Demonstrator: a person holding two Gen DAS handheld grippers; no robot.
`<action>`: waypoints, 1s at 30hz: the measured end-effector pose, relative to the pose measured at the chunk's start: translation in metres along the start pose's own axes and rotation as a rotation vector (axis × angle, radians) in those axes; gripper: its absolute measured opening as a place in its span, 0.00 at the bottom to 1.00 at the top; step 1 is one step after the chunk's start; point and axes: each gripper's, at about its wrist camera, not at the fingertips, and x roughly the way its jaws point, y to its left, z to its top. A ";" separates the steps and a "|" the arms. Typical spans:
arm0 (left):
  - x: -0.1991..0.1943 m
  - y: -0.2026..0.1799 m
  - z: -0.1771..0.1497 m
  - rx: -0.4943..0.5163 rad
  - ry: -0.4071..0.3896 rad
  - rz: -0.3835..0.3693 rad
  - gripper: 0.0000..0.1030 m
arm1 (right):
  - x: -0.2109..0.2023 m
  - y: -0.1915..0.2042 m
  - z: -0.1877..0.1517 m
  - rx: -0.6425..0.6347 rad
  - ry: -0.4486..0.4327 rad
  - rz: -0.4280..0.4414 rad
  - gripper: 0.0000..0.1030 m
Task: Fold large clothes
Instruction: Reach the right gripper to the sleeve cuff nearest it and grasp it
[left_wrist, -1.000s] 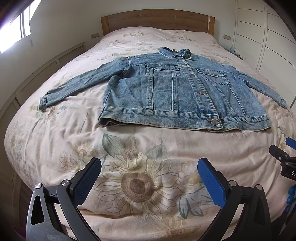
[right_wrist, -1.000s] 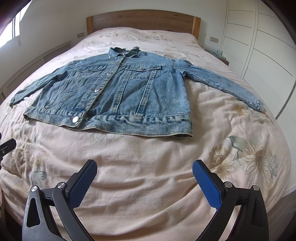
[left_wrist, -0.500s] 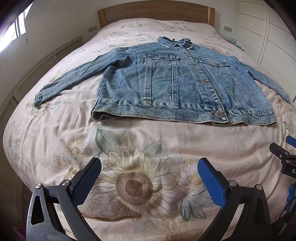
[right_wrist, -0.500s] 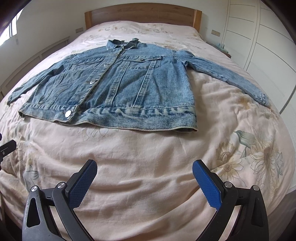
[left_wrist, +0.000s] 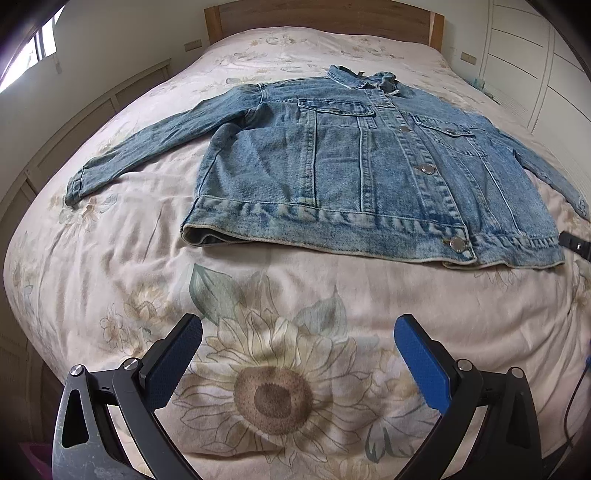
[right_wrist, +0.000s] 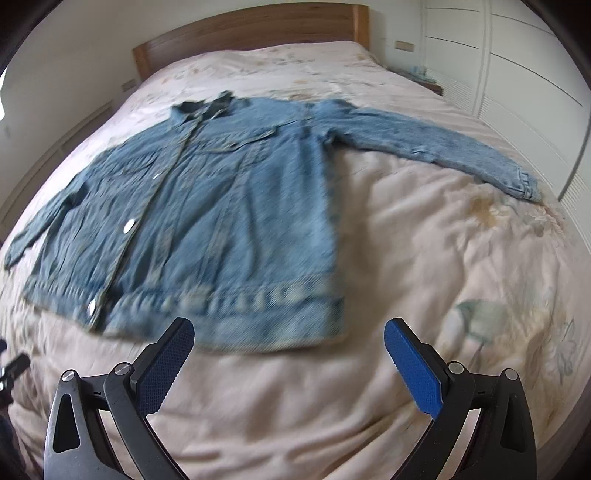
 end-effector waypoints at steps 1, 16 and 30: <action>0.001 0.002 0.002 -0.009 0.001 -0.001 0.99 | 0.002 -0.010 0.009 0.019 -0.007 -0.004 1.00; 0.020 0.020 0.041 -0.107 0.009 0.055 0.99 | 0.083 -0.221 0.101 0.562 0.021 -0.012 1.00; 0.046 0.017 0.055 -0.094 0.052 0.085 0.99 | 0.113 -0.318 0.127 0.854 -0.136 0.108 0.97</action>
